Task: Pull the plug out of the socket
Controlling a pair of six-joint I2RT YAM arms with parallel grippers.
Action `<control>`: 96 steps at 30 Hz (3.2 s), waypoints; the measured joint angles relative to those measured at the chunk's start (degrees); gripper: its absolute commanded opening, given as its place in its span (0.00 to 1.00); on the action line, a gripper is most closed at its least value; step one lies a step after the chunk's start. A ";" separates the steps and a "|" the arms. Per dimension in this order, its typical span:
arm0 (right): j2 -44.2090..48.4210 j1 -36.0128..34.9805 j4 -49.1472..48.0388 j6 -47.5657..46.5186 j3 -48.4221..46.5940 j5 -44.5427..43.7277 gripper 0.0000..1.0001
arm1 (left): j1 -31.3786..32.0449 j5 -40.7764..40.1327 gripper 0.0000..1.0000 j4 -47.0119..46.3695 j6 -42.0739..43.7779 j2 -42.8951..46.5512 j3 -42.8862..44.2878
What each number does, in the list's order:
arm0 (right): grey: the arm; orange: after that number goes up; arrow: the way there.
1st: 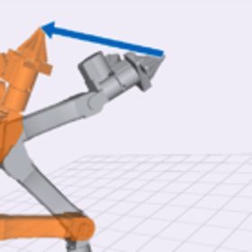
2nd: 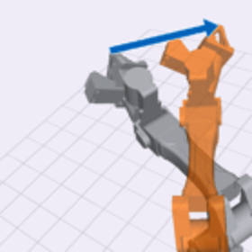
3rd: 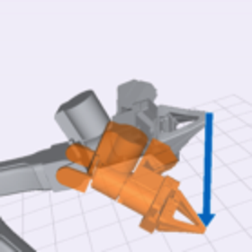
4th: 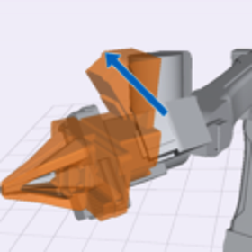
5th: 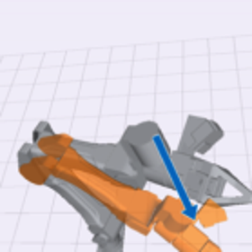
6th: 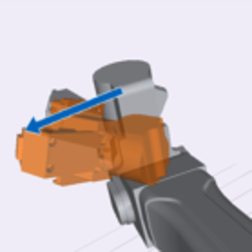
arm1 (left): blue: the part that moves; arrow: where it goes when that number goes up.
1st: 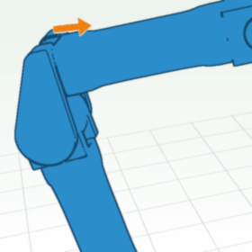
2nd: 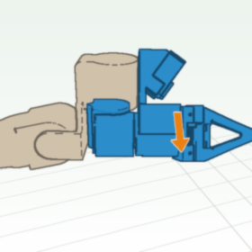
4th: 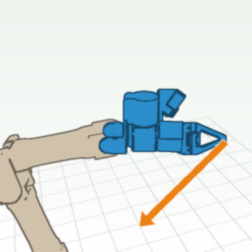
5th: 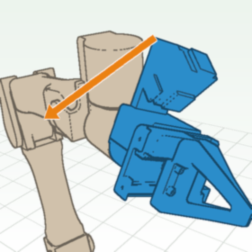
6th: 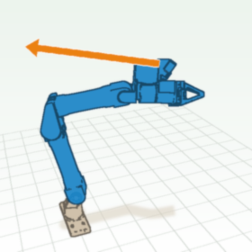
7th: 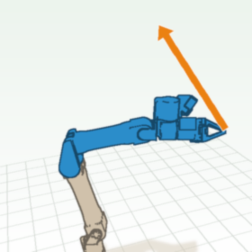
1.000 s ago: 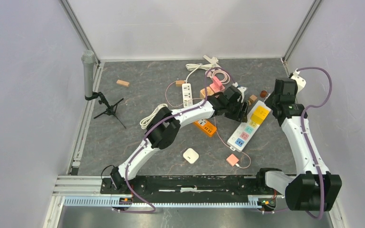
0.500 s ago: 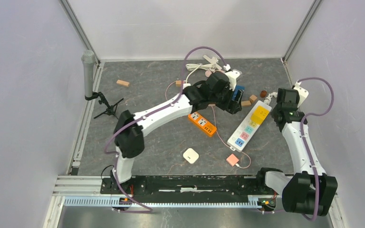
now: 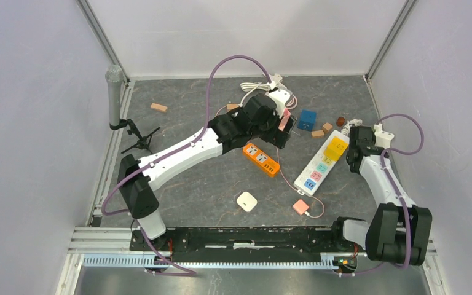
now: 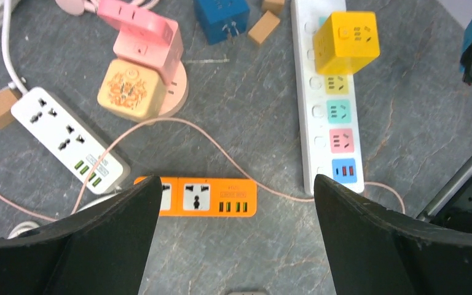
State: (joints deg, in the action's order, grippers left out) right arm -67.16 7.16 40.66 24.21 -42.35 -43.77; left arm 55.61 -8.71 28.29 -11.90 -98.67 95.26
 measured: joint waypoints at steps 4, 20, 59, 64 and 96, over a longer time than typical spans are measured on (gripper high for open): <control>-3.23 0.85 -0.74 -0.96 1.33 -0.42 0.19 | 0.00 0.26 1.00 1.46 0.57 0.76 -1.79; -4.87 2.12 -4.81 -5.05 3.98 11.56 0.80 | 0.00 0.79 1.00 3.04 1.42 3.28 -5.29; -5.99 -3.06 -15.78 9.90 -3.17 35.08 0.71 | -0.04 19.43 0.95 -0.57 -3.32 -20.79 4.98; -7.10 -4.37 -16.26 11.80 -3.30 32.13 0.63 | -0.04 19.61 0.93 -0.76 -3.93 -21.68 6.45; -18.08 -9.29 -11.02 12.81 -12.55 21.09 0.71 | 2.67 19.15 0.85 -3.96 -7.02 -32.96 11.23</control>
State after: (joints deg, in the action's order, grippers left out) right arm -85.23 -2.13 29.65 37.01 -54.89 -22.68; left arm 58.28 10.44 24.34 -18.92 -131.63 106.50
